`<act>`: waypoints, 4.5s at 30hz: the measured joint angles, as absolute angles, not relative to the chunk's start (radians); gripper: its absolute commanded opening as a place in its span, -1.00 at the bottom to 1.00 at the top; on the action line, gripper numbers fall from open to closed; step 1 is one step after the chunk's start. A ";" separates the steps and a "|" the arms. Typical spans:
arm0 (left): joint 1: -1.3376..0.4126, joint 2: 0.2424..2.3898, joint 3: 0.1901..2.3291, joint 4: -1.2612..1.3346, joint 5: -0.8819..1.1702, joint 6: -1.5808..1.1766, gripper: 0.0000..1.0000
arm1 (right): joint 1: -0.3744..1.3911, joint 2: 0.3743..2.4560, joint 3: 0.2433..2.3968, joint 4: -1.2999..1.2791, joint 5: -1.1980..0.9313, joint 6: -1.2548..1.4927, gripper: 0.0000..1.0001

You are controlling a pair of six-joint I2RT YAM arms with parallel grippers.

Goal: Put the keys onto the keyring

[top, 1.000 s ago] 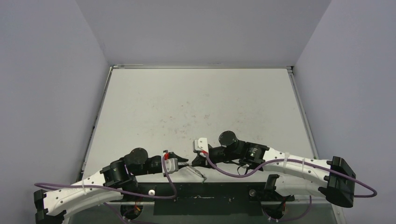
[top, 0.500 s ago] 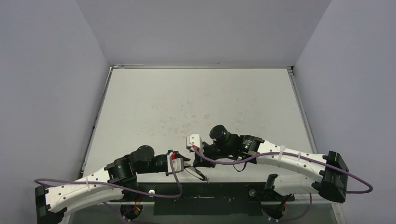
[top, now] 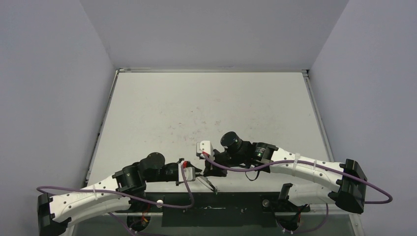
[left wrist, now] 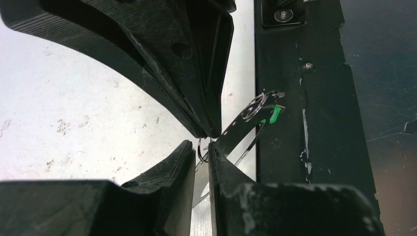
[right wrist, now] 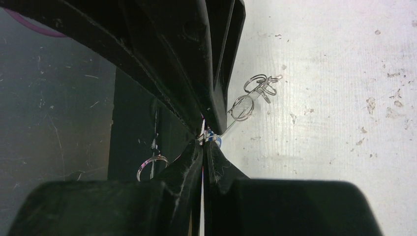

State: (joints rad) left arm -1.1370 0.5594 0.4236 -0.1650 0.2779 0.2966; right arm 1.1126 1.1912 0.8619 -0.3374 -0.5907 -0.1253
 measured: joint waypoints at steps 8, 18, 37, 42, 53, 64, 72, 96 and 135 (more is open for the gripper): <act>-1.137 0.604 0.424 -0.139 0.293 0.297 -0.88 | 1.113 1.191 0.862 -0.331 -0.590 -0.118 -1.00; -1.137 0.590 0.423 -0.148 0.284 0.299 -1.00 | 1.113 1.187 0.862 -0.329 -0.576 -0.119 -0.25; -1.137 0.387 0.223 0.154 0.239 0.224 -1.00 | 1.111 0.991 0.770 -0.179 -0.476 -0.115 -0.12; -1.137 0.356 0.161 0.257 0.239 0.197 -1.00 | 1.107 0.990 0.757 -0.163 -0.459 -0.113 -0.20; -1.137 0.324 0.122 0.367 0.237 0.167 -1.00 | 1.106 0.995 0.709 -0.086 -0.460 -0.092 -0.54; -1.137 0.290 0.094 0.424 0.227 0.141 -1.00 | 1.100 0.983 0.679 -0.014 -0.471 -0.065 -0.19; -1.137 0.268 0.094 0.439 0.228 0.136 -1.00 | 1.058 0.871 0.643 0.031 -0.471 -0.035 -0.19; -1.137 0.287 0.090 0.507 0.225 0.112 -1.00 | 1.042 1.086 0.494 0.421 -0.508 0.197 -0.65; -1.137 0.256 0.078 0.489 0.194 0.108 -1.00 | 1.021 0.995 0.473 0.418 -0.606 0.151 -0.63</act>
